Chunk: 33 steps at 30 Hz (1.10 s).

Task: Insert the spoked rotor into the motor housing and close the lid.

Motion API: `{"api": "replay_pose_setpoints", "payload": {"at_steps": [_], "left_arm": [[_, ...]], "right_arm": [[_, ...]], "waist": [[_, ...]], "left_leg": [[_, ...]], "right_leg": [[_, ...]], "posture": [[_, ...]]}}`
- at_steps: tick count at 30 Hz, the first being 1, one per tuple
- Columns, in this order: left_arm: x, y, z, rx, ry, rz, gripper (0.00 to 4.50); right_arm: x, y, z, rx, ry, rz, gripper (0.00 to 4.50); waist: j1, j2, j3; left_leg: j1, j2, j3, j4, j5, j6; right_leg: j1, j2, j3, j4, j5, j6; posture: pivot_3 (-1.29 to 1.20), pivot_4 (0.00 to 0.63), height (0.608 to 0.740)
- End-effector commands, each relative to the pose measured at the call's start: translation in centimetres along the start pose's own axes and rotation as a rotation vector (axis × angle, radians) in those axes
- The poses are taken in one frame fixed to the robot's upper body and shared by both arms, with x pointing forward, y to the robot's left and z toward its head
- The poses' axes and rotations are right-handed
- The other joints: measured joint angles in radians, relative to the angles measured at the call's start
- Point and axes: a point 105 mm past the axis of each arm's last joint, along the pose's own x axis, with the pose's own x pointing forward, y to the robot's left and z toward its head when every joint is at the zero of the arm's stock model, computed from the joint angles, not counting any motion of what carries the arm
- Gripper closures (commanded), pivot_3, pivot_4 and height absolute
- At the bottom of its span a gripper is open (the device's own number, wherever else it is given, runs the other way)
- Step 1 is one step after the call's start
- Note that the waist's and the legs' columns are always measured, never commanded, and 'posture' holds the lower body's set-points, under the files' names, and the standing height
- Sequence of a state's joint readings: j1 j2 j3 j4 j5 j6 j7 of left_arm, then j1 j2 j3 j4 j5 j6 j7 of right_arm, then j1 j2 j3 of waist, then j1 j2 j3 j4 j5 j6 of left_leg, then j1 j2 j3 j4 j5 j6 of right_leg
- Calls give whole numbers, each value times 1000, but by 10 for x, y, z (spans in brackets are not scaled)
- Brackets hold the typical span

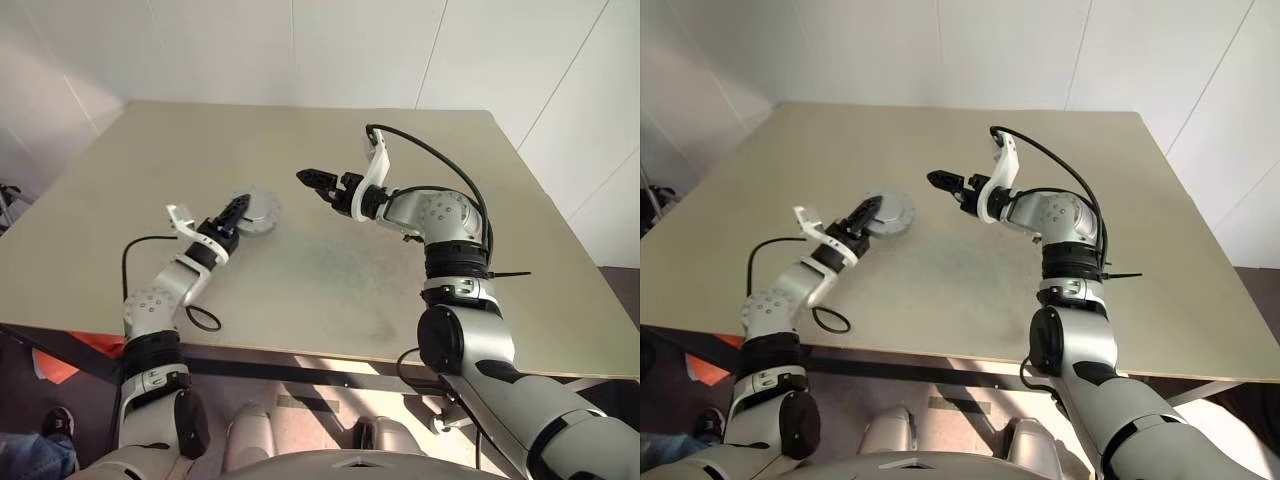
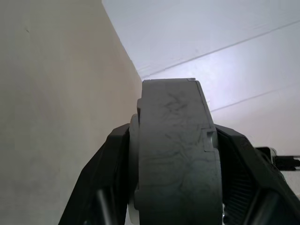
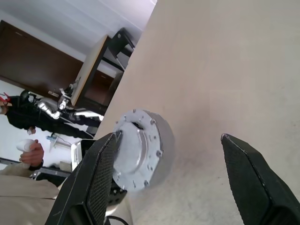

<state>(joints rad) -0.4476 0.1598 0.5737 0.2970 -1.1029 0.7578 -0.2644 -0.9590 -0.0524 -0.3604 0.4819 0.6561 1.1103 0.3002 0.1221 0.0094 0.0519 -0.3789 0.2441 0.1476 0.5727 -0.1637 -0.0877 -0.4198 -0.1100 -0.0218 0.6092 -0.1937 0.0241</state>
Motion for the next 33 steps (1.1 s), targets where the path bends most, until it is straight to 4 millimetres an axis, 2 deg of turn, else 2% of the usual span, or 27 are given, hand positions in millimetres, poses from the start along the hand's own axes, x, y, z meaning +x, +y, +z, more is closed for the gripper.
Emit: {"api": "replay_pose_setpoints", "payload": {"at_steps": [1, 4, 7, 11, 16, 19, 21, 23, 27, 30, 32, 33], "left_arm": [[-4, -6, 23, 44, -83, -2, 2241], [-5, 12, 33, 49, -128, 108, 2241], [-3, 26, 26, 74, -80, 195, 2241], [-2, 32, 20, 73, -66, 223, 2241], [-9, 42, 32, 98, -105, 281, 2241], [-17, 46, 46, 155, -143, 315, 1411], [-31, 49, 80, 199, -250, 367, 731], [-41, 48, 102, 232, -316, 384, 115], [-52, 37, 129, 333, -372, 378, 115], [-46, 21, 128, 423, -357, 325, 115], [-37, 10, 117, 523, -311, 276, 115], [-30, -2, 107, 618, -273, 222, 115]], "right_arm": [[0, 6, 3, -27, -13, 29, 441], [1, 6, 2, -29, -8, 29, 441], [3, 8, 2, -35, -6, 32, 441], [5, 7, 0, -47, -2, 24, 441], [6, 6, -3, -47, 11, 24, 441], [6, 5, -4, -42, 18, 22, 413], [6, 4, -6, -35, 31, 19, 413], [6, 3, -7, -34, 40, 16, 413], [8, -2, -7, -58, 42, -3, 413], [9, -2, -5, -158, 15, -11, 413], [8, -4, -3, -307, -16, -24, 413], [5, -7, 0, -455, -59, -41, 413]], "waist": [[1, 0, 0], [5, -1, 0], [5, -2, 0], [5, -3, -1], [4, -3, -1], [1, -4, -1], [-2, -4, -1], [-11, -5, -2], [-17, -5, -2], [-9, -5, -2], [0, -7, -3], [4, -8, -4]], "left_leg": [[0, 0, 0, 0, 0, 0], [-1, 0, -1, 1, 0, 0], [0, 0, -1, 3, 0, 0], [0, 0, -1, 4, 0, 0], [3, 0, -1, 5, 0, 0], [6, 0, -1, 5, 0, 0], [7, 1, -1, 5, 0, 0], [9, 1, -1, 4, 0, 0], [9, 1, -1, 4, 0, 0], [9, 1, -1, 4, 0, 0], [10, 1, -1, 5, 0, 0], [11, 1, -1, 5, 0, 0]], "right_leg": [[0, 0, 0, 0, 0, 0], [0, 0, -1, 0, 0, 0], [1, 0, 0, 1, 0, -1], [2, -1, 0, 1, 0, -2], [5, -1, 0, 2, 0, -3], [7, -1, 0, 3, 0, -3], [8, 0, 0, 3, 0, -3], [8, 1, 0, 4, 0, -3], [9, 0, 0, 3, 0, -3], [11, -1, -1, 3, 0, -3], [12, -1, -1, 3, 0, -3], [13, -1, -1, 3, 0, -3]], "posture": [[0, 0, 740], [0, 0, 740], [0, 0, 740], [0, 0, 740], [0, 0, 740], [0, 0, 740], [0, 0, 740], [0, 0, 740], [0, 0, 740], [0, 0, 740], [0, 0, 740], [0, 0, 740]]}}
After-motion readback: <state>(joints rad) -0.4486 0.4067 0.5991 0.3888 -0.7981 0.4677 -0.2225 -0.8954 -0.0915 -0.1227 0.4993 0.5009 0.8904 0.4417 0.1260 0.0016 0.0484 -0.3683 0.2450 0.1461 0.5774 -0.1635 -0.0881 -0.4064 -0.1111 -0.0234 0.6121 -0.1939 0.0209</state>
